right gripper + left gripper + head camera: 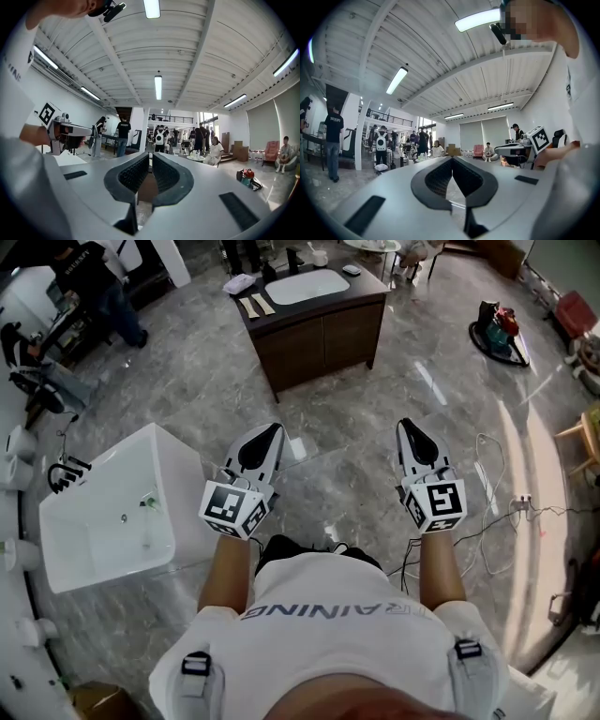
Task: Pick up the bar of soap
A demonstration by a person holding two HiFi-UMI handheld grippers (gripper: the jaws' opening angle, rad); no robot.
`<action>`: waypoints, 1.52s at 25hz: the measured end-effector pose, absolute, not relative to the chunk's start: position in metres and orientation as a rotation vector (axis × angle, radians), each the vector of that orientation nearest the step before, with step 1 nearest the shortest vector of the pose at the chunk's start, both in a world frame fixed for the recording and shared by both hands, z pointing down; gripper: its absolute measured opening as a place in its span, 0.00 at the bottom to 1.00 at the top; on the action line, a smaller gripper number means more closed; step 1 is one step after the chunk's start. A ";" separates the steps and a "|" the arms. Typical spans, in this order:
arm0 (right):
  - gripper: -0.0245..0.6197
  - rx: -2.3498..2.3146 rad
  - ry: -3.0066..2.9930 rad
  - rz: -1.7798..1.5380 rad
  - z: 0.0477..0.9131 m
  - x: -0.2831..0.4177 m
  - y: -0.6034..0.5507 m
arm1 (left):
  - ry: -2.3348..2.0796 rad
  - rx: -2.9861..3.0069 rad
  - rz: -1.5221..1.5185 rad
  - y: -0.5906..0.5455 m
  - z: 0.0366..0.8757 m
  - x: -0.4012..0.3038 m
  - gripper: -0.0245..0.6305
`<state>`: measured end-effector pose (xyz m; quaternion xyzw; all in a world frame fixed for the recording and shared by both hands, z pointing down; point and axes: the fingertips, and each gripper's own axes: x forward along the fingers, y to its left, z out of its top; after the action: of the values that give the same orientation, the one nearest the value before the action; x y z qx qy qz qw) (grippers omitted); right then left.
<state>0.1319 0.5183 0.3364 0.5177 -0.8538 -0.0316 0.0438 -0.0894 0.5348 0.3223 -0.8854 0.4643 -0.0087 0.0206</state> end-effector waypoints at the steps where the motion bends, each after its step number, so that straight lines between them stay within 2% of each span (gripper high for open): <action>1: 0.09 1.588 -2.608 -0.086 0.338 0.137 0.514 | 1.437 -2.749 -0.034 0.531 0.324 -0.085 0.05; 12: 0.09 1.591 -2.539 -0.093 0.351 0.148 0.438 | 1.392 -2.799 -0.018 0.442 0.343 -0.069 0.05; 30: 0.09 1.534 -2.532 -0.135 0.336 0.012 0.260 | 1.477 -2.813 0.021 0.265 0.355 -0.208 0.05; 38: 0.09 1.519 -2.551 -0.107 0.346 -0.004 0.211 | 1.476 -2.824 0.000 0.223 0.362 -0.218 0.05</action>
<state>-0.0040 0.2111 0.3455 0.5094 -0.8556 -0.0357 0.0854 -0.2178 0.2233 0.3617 -0.8860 0.4632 0.0000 -0.0224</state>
